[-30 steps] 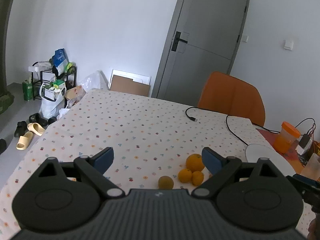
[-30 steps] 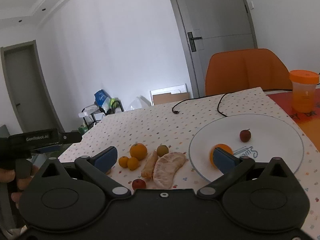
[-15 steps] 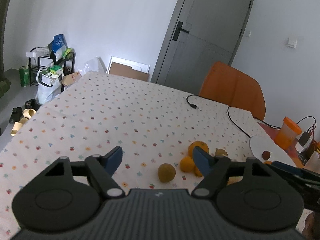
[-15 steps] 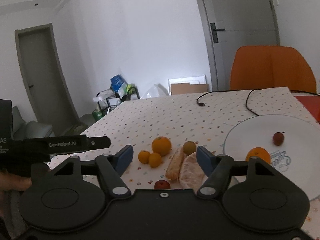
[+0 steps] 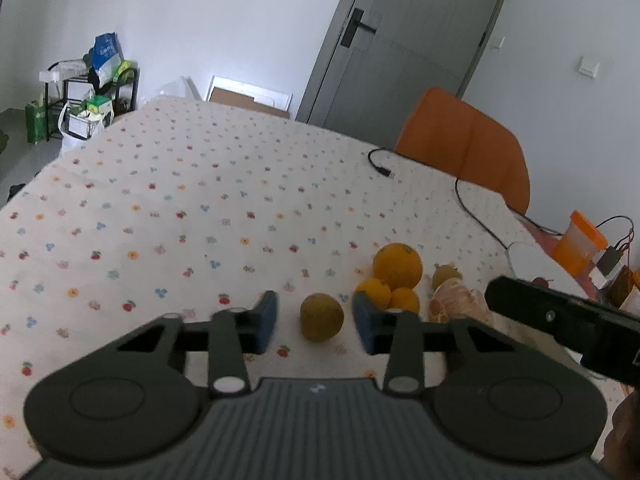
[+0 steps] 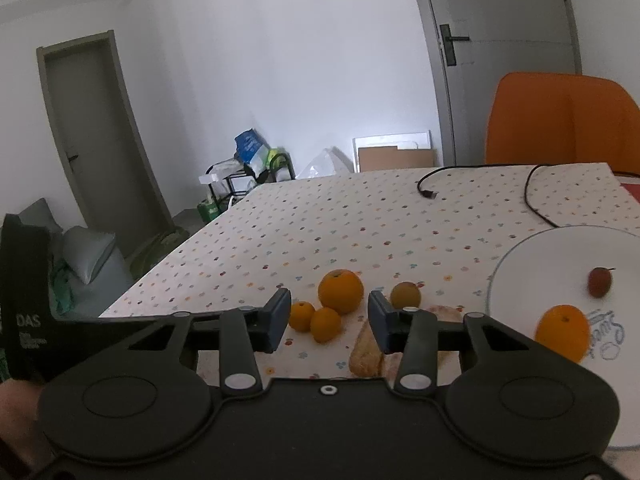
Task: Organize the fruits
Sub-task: 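Grasp a small tangerine with the right tool while the left tool grasps the yellow-brown fruit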
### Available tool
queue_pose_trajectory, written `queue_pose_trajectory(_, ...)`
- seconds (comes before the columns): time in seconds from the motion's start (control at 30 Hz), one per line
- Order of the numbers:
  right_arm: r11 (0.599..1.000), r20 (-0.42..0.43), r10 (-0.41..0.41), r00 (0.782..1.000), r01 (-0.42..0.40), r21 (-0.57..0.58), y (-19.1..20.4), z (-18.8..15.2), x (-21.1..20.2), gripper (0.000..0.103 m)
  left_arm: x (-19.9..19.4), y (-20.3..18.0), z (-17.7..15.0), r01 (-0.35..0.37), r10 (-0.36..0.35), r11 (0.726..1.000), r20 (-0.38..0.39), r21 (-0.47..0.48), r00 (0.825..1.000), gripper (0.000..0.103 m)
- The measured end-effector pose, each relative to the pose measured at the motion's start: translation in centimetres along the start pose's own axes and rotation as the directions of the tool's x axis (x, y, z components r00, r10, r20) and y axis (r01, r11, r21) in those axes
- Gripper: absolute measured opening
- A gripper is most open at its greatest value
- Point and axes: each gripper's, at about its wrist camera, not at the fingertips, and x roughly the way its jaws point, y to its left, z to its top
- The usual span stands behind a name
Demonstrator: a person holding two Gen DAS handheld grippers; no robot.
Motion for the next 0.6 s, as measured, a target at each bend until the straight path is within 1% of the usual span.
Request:
queue_pose_trajectory(0.03, 1.0, -0.005, 0.001, 1.0, -0.002, -0.003, 0.1, 0.0, 0.3, 0.042, 0.1, 0.1, -0.1, 0.004, -0.004, 1.0, 0.002, -0.005, 1.0, 0.027)
queue_pose_trajectory(0.1, 1.0, -0.017, 0.005, 1.0, -0.006, -0.013, 0.3, 0.2, 0.8, 0.042, -0.1, 0.3, 0.0, 0.011, -0.011, 1.0, 0.006, -0.009, 1.0, 0.023)
queue_pose_trajectory(0.33, 0.998, -0.057, 0.013, 0.998, -0.016, -0.067, 1.4, 0.5, 2.6, 0.039, -1.3, 1.7, 0.6, -0.012, 0.013, 0.999, 0.031, -0.03, 0.999, 0.023)
queue_pose_trajectory(0.47, 0.996, -0.077, -0.001, 0.997, -0.006, -0.089, 1.7, 0.6, 3.6, 0.038, -1.9, 2.8, 0.9, -0.028, 0.03, 0.998, 0.048, -0.048, 0.998, 0.023)
queue_pose_trajectory(0.6, 0.995, -0.099, -0.022, 0.995, 0.012, -0.102, 1.8, 0.5, 4.6, 0.036, -2.3, 3.6, 1.1, -0.039, 0.043, 0.997, 0.06, -0.064, 0.997, 0.023)
